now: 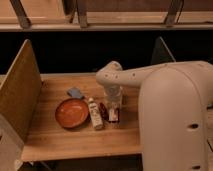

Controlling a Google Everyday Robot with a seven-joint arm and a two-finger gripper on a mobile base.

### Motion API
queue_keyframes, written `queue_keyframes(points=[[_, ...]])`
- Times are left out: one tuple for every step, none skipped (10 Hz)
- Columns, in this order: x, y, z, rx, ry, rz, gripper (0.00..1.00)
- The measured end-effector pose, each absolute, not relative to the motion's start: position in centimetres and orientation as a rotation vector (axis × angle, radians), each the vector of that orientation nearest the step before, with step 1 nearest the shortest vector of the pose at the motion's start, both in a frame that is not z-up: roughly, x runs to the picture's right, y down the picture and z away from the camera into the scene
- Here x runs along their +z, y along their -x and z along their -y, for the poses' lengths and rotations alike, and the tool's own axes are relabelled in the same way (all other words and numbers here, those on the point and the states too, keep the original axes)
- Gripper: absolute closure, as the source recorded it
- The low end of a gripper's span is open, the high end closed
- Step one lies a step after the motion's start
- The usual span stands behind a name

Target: Place the eraser on the white sponge

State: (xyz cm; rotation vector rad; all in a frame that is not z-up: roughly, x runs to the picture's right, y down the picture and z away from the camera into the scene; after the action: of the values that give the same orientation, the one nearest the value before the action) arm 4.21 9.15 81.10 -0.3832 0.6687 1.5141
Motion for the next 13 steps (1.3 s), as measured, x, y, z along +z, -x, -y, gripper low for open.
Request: queue_keyframes(points=[[79.4, -2.4, -7.3, 1.466, 0.347, -0.635, 1.0], [78.7, -1.0, -6.2, 1.437, 0.333, -0.611, 1.0], [78.3, 1.1, -4.5, 1.389, 0.323, -0.574, 1.0], [78.4, 3.0, -2.9, 1.345, 0.318, -0.538, 1.0], [78.8, 3.7, -1.4, 1.314, 0.311, -0.513, 1.0], [79.1, 4.3, -0.5, 1.291, 0.307, -0.496, 1.0], [79.2, 4.5, -0.1, 1.283, 0.305, -0.49, 1.0], [79.1, 4.4, -0.1, 1.284, 0.304, -0.49, 1.0], [79.2, 4.3, -0.2, 1.283, 0.305, -0.494, 1.0], [79.3, 4.1, -0.5, 1.278, 0.307, -0.498, 1.0], [79.7, 3.6, -0.7, 1.268, 0.304, -0.503, 1.0], [80.4, 3.3, -0.2, 1.246, 0.294, -0.494, 1.0], [81.3, 3.9, 0.8, 1.2, 0.281, -0.468, 1.0]])
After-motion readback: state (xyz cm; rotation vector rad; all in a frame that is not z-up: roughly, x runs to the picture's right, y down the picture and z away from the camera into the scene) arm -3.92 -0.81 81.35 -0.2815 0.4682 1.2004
